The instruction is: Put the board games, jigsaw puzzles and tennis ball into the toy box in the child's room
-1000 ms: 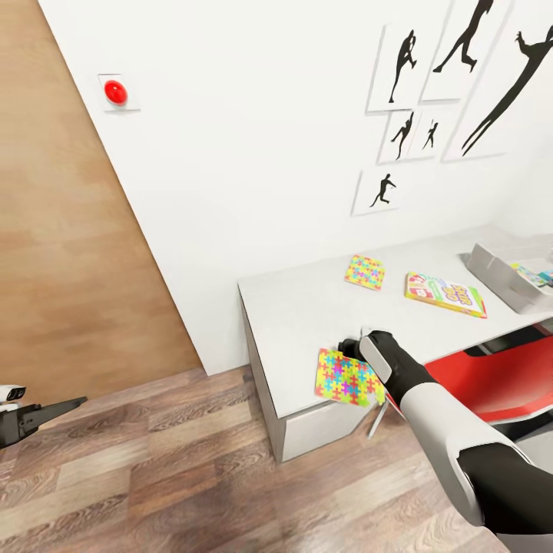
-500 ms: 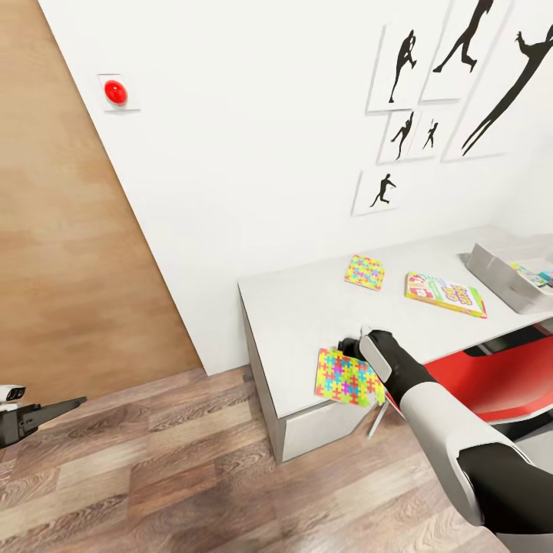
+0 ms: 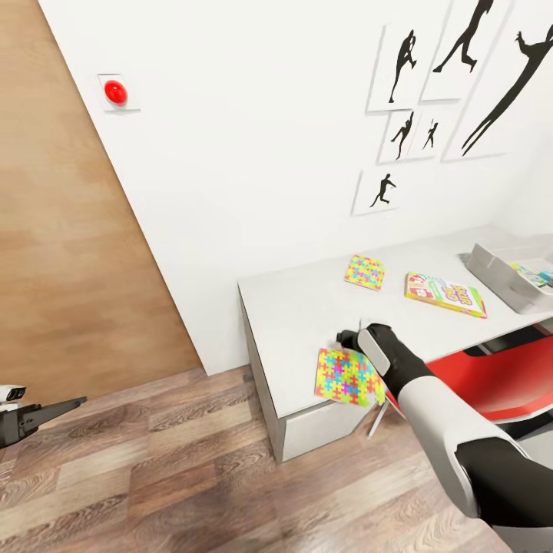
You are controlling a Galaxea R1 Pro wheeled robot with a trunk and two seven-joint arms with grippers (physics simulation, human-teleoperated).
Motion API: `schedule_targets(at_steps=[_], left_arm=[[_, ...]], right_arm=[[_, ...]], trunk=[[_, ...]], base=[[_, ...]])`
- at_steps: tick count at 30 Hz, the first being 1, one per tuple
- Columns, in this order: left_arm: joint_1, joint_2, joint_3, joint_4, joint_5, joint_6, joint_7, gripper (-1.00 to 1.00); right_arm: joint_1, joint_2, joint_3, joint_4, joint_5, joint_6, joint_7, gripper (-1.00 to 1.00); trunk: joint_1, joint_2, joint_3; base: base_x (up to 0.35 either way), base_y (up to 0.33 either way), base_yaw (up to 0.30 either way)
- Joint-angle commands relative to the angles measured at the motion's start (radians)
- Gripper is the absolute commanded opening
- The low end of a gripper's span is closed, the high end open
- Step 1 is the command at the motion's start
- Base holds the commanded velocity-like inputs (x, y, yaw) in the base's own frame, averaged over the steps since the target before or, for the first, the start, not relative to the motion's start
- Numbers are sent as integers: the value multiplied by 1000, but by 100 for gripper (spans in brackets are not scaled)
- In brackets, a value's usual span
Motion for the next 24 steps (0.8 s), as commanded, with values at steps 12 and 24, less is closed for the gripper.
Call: schedule_targets(at_steps=[12, 24], left_arm=[[-1, 0, 0, 1, -1, 11, -4, 100], [-1, 1, 1, 1, -1, 10, -4, 100]], right_arm=[[-46, 3, 6, -4, -11, -18, -12, 100], [-75, 1, 5, -42, -17, -9, -11, 100]], trunk=[[0, -2, -2], [0, -2, -2]], base=[[0, 0, 0], [0, 0, 0]])
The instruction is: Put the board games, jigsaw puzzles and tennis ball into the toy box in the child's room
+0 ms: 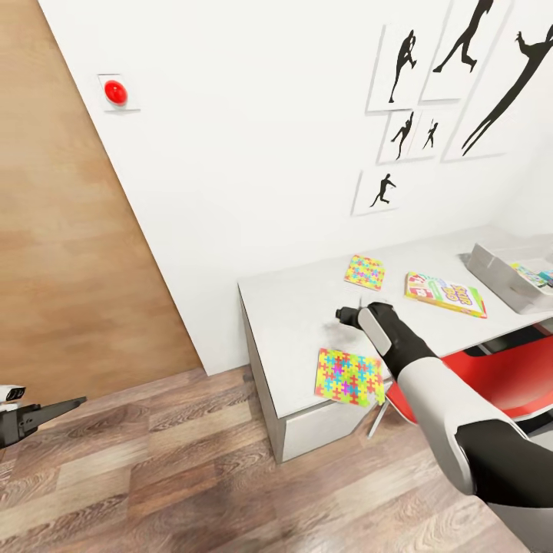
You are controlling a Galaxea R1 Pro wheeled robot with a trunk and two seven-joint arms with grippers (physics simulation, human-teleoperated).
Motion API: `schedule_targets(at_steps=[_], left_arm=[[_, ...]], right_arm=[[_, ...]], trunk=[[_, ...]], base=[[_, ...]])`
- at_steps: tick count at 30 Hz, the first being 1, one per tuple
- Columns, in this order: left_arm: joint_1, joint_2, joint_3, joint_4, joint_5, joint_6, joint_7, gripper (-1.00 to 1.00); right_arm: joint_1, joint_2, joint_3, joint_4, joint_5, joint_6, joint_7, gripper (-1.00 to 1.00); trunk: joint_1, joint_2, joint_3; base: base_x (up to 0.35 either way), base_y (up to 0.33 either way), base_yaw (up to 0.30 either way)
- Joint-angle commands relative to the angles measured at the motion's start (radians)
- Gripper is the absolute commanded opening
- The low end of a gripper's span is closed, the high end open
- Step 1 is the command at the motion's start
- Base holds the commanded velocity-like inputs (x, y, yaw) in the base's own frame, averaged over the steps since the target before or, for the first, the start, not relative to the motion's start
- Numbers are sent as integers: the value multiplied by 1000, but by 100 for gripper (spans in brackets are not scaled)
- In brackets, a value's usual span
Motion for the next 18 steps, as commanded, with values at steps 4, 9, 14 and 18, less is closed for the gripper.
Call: schedule_targets(at_steps=[4, 9, 14, 18], left_arm=[[-1, 0, 0, 0, -1, 11, -4, 100], [-1, 0, 0, 0, -1, 11, -4, 100], [-1, 0, 0, 0, -1, 11, -4, 100], [-1, 1, 0, 0, -1, 11, -4, 100]], right_arm=[[2, -7, 4, -52, -15, 25, -8, 100], [13, -14, -10, -152, -22, 100, -4, 100], [50, -20, -69, -290, -42, 205, -1, 100], [90, -29, -122, -394, -66, 274, 1, 100]], trunk=[[0, -2, -2], [0, -2, -2], [0, -2, -2], [0, -2, -2]], base=[[0, 0, 0], [0, 0, 0], [0, 0, 0], [0, 0, 0]])
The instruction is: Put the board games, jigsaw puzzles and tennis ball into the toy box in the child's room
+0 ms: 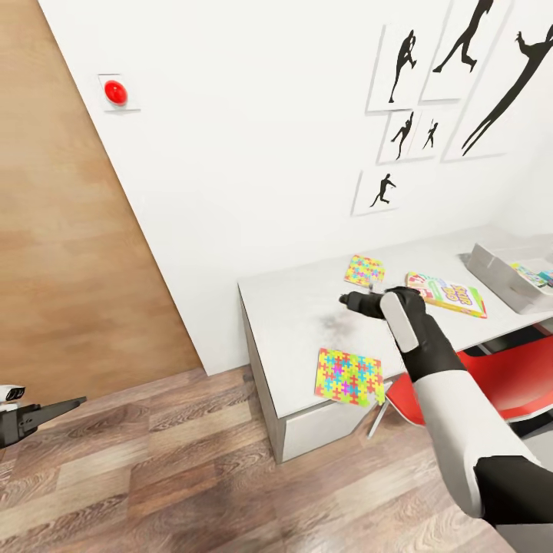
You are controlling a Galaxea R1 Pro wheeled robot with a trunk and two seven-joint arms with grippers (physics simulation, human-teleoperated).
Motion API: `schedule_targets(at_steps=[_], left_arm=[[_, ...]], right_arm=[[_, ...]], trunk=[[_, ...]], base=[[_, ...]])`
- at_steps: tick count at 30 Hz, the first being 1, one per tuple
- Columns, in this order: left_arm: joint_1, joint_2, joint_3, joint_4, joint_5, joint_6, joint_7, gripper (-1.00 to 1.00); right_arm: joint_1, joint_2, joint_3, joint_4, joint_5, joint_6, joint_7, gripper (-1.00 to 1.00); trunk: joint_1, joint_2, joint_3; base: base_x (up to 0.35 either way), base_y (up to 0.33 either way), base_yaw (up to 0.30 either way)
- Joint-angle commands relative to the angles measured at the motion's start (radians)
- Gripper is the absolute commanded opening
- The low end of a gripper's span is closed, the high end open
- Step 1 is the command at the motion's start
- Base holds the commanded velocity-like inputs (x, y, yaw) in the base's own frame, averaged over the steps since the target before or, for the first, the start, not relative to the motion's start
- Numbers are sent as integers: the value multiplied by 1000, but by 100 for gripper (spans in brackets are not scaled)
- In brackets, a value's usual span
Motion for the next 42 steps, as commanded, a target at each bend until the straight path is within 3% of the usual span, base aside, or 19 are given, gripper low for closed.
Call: schedule_targets(at_steps=[1, 7, 13, 19, 20, 24, 25, 26, 29, 34, 42], left_arm=[[-1, 0, 0, 0, -1, 11, -4, 100], [-1, 0, 0, 0, -1, 11, -4, 100], [-1, 1, 0, 0, 0, 11, -4, 100], [-1, 3, 0, 1, 1, 11, -4, 100], [-1, 3, 0, 1, 1, 11, -4, 100], [-1, 4, 0, 1, 1, 11, -4, 100], [-1, 4, 0, 1, 1, 11, -4, 100], [-1, 4, 0, 1, 1, 11, -4, 100], [-1, 4, 0, 1, 0, 11, -4, 100], [-1, 4, 0, 1, -1, 11, -4, 100], [-1, 2, 0, 1, -1, 11, -4, 100]], right_arm=[[16, -4, -16, -40, -22, 27, -8, 100], [114, -15, -149, -272, -115, 169, 41, 100], [241, -38, -248, -432, -244, 213, 128, 100], [387, -110, -290, -513, -387, 213, 229, 100], [387, -110, -290, -513, -387, 213, 229, 100], [481, -160, -320, -531, -502, 213, 335, 100], [533, -176, -336, -535, -551, 213, 397, 100], [533, -176, -336, -535, -551, 213, 397, 100], [612, -190, -359, -540, -601, 213, 496, 100], [750, -192, -392, -534, -640, 213, 668, 100], [798, -186, -394, -522, -639, 161, 730, 100]], trunk=[[0, -1, -2], [0, -1, -2], [0, -1, -2], [0, -1, -2], [0, -1, -2], [0, -1, -2], [0, -1, -2], [0, -1, -2], [0, -1, -2], [0, -1, -2], [0, -1, -2]], base=[[0, 0, 0], [0, 0, 0], [0, 0, 0], [0, 0, 0], [0, 0, 0], [0, 0, 0], [0, 0, 0], [0, 0, 0], [0, 0, 0], [0, 0, 0], [0, 0, 0]])
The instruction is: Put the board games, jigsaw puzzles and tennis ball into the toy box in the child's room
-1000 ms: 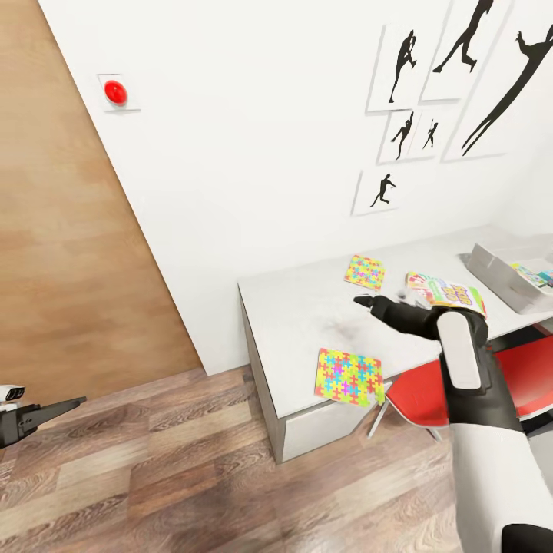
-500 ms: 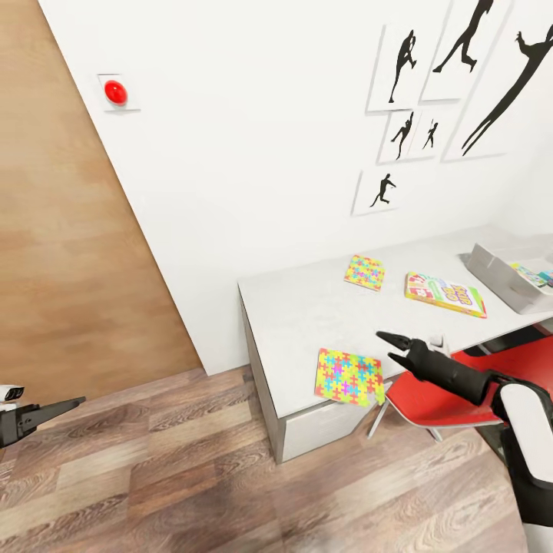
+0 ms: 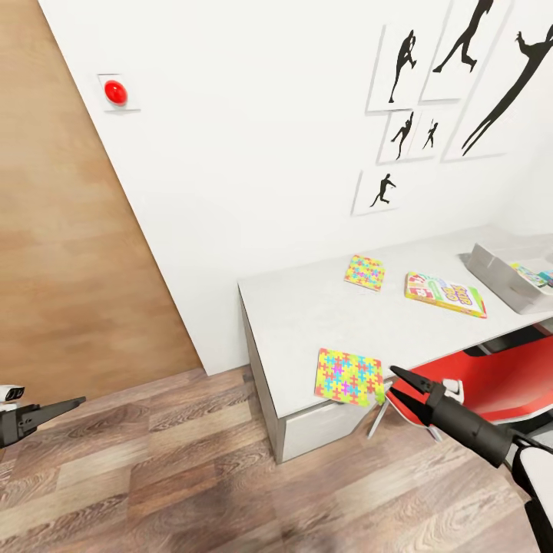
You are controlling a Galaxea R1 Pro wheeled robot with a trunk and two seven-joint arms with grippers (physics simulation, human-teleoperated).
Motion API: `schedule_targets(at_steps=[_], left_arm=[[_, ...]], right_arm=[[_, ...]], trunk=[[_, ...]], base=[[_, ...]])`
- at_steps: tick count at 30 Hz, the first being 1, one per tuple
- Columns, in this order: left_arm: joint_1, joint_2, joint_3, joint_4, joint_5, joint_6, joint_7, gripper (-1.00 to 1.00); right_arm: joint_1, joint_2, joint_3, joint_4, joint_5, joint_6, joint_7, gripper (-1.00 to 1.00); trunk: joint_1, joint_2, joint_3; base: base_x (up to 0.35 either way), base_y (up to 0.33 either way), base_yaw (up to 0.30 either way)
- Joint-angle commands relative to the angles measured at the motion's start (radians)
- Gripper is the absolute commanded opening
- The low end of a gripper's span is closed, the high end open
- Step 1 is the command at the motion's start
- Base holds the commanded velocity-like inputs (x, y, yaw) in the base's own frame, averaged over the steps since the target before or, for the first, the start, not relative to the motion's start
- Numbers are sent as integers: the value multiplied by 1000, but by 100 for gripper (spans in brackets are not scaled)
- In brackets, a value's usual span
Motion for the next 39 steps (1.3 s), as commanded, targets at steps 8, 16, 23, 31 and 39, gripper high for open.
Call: schedule_targets(at_steps=[8, 16, 23, 31, 39], left_arm=[[-1, -4, -1, 0, -2, 11, -4, 100], [-1, -7, -3, 0, -3, 11, -4, 100], [-1, -8, -4, 0, -3, 11, -4, 100], [-1, -8, -4, 0, -2, 11, -4, 100], [-1, -8, -4, 0, -3, 11, -4, 100]], right_arm=[[37, 6, 6, -1, 14, -29, 57, 100], [57, 12, 22, 1, 16, -38, 83, 100], [60, 16, 70, 2, 19, -41, 83, 100], [60, 29, 119, 3, 39, -80, 83, 100], [60, 31, 171, 3, 61, -120, 87, 100]], trunk=[[0, -1, -1], [0, -1, -1], [0, -1, -1], [0, -1, -1], [0, -1, 4]], base=[[0, 0, 0], [0, 0, 0], [0, 0, 0], [0, 0, -18], [0, 0, -173]])
